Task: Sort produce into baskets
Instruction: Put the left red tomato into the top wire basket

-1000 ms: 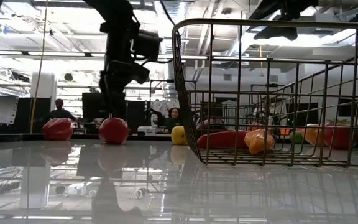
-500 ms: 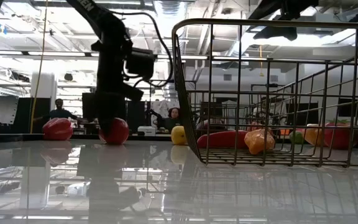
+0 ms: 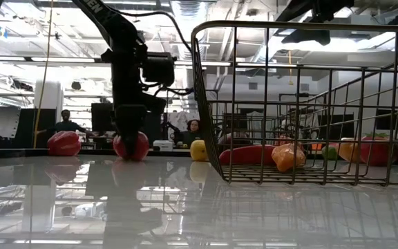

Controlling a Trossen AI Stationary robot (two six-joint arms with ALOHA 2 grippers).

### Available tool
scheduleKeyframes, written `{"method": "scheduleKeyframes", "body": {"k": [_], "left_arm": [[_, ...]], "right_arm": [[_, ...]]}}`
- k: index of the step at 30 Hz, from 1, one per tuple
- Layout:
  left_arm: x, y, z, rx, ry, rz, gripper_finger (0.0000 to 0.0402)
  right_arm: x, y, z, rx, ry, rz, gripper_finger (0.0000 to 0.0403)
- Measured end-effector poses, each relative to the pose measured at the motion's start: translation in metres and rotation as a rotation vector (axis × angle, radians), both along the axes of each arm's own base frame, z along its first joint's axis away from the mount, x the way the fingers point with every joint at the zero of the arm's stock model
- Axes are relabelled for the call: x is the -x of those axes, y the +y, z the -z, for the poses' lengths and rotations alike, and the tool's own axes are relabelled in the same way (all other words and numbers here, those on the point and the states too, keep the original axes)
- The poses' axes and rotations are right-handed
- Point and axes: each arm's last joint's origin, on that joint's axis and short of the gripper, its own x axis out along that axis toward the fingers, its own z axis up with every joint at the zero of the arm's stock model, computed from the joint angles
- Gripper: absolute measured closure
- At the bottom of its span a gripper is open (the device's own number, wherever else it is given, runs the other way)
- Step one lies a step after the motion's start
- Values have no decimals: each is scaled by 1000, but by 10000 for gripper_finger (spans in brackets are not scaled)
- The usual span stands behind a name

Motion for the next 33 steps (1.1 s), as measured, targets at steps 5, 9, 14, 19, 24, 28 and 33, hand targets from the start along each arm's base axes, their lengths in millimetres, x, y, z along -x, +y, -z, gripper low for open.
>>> {"method": "scheduleKeyframes", "body": {"k": [5, 9, 14, 19, 24, 28, 33], "left_arm": [[-3, 1, -1, 12, -44, -25, 68], [-3, 0, -1, 36, -50, -38, 97], [-8, 2, -12, 45, -63, -80, 101], [-21, 8, -56, -18, -206, -88, 96], [-34, 15, -98, -70, -344, -109, 94], [-49, 16, -123, -38, -523, -126, 94], [-70, 15, -136, -38, -790, -157, 94]], "right_arm": [[0, 0, 0, -1, 0, 0, 112], [0, 0, 0, 8, 3, -4, 112], [0, 0, 0, 28, 10, -14, 112], [-1, 0, -1, 42, -1, -17, 112], [-2, -1, -4, 64, -21, -22, 112], [-2, -1, -4, 66, -23, -22, 112], [-2, -1, -4, 68, -23, -23, 112]]}}
